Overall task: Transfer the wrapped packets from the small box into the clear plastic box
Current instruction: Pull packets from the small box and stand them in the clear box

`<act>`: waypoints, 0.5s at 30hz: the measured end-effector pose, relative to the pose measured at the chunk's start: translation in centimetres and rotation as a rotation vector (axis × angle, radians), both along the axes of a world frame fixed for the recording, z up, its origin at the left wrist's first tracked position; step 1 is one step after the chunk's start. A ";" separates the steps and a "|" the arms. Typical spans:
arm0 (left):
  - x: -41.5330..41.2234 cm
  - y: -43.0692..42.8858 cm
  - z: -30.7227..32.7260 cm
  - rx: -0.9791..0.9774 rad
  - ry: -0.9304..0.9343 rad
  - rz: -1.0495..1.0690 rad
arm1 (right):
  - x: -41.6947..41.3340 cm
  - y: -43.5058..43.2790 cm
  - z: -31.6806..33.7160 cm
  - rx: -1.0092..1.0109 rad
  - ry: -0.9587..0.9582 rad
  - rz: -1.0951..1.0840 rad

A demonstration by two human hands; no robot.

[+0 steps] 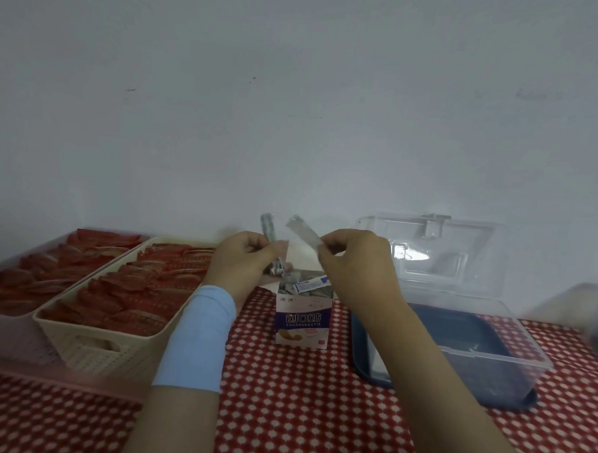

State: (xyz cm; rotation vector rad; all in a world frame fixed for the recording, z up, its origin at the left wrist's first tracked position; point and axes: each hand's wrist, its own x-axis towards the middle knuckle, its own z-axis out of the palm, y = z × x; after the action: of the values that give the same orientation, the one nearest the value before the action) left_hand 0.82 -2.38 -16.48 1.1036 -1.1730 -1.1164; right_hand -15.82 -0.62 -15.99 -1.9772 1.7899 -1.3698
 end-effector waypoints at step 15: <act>-0.6 1.5 0.6 0.080 0.213 -0.471 | -0.8 1.4 2.1 0.110 -0.185 0.271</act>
State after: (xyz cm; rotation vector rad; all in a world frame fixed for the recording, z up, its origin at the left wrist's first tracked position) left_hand 0.25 -0.90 -15.88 0.7576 -1.2586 -1.6123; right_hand -16.64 0.74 -13.85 -1.8848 1.4257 -1.2906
